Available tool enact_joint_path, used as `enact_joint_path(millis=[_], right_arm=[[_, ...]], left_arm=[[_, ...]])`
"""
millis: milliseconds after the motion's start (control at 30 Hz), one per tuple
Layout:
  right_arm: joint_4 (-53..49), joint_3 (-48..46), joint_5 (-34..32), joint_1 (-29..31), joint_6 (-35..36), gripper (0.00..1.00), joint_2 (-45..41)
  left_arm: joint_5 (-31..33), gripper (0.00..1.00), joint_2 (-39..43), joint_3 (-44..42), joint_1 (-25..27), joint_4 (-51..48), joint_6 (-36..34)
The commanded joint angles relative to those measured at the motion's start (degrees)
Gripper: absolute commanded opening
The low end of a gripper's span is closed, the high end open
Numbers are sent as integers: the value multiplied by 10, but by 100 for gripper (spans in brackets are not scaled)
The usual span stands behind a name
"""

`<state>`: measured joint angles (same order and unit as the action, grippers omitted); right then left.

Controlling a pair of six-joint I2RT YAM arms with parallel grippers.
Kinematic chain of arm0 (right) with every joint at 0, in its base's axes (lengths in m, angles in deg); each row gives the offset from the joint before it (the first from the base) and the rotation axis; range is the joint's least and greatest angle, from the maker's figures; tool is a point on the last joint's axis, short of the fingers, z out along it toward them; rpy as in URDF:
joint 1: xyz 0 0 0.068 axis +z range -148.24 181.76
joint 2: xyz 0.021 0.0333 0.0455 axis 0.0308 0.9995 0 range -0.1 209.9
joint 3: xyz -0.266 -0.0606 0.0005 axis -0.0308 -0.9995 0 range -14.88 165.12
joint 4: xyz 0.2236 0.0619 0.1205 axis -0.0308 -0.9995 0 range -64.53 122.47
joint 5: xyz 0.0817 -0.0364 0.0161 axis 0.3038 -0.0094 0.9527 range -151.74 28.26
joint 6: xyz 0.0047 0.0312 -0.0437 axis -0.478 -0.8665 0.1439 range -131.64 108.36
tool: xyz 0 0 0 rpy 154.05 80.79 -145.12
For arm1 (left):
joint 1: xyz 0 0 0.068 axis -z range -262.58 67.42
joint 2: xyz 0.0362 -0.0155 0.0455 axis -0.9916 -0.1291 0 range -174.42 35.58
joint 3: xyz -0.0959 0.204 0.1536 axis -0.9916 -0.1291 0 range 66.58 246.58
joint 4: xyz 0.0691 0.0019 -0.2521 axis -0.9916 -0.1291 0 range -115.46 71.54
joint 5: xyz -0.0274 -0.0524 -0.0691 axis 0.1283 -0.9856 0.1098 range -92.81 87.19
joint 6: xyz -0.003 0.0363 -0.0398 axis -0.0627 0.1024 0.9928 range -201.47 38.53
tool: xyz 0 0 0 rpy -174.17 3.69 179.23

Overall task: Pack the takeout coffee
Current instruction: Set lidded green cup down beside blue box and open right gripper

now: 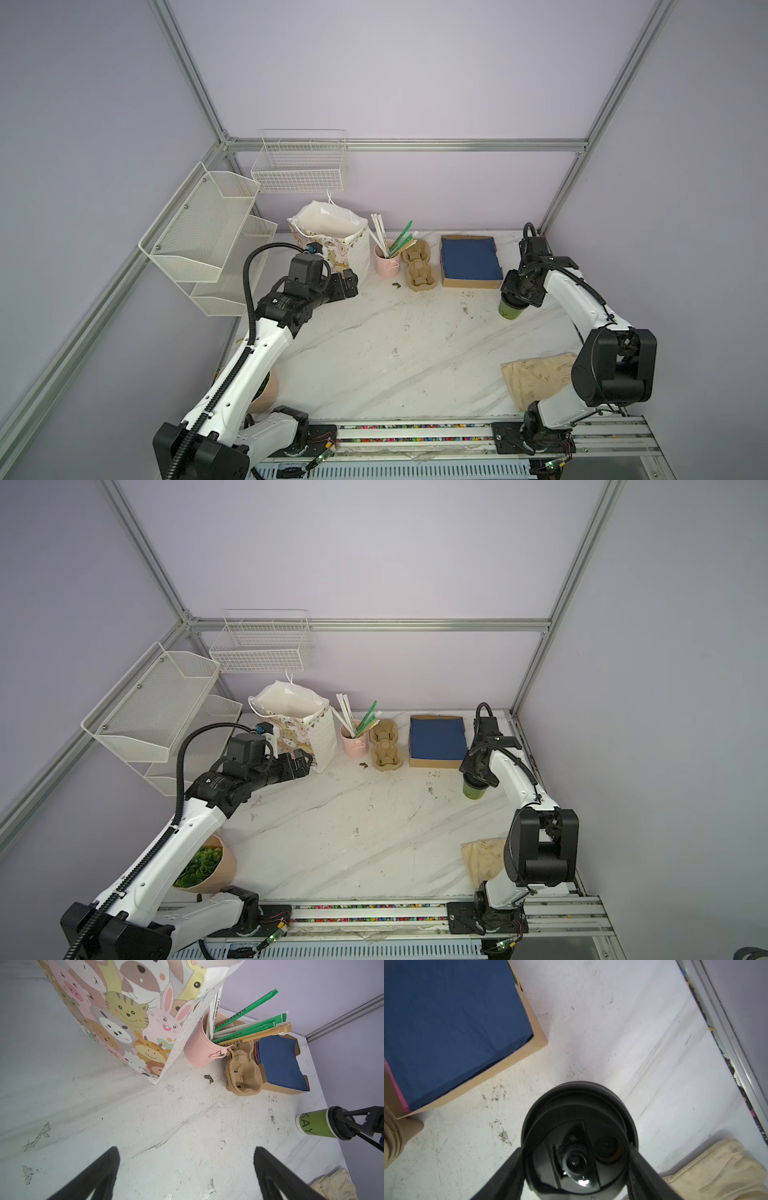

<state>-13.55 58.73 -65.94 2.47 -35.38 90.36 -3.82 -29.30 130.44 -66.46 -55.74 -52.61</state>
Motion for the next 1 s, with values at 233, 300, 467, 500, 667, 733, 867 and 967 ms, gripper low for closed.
enact_joint_path(millis=[233, 300, 467, 500, 667, 733, 867, 967], right_arm=[[1, 14, 13, -13, -6, 77, 1], [0, 13, 13, -14, -6, 78, 0], [-2, 21, 12, -15, -7, 82, 2], [-2, 23, 10, -15, -7, 82, 1], [-5, 37, 5, -15, -8, 86, -1], [-6, 45, -1, -15, -9, 86, -4], [3, 61, -10, -15, -9, 87, -37], [20, 66, 34, -12, -2, 87, -66]], left_arm=[[1, 100, 20, -22, -6, 20, -9], [2, 100, 21, -22, -7, 19, -8], [0, 100, 20, -22, -6, 20, -9], [0, 100, 21, -23, -7, 20, -9], [1, 100, 22, -23, -7, 20, -9], [1, 100, 22, -23, -7, 20, -9], [6, 100, 24, -23, -7, 20, -9], [11, 100, 32, -27, -8, 25, -7]])
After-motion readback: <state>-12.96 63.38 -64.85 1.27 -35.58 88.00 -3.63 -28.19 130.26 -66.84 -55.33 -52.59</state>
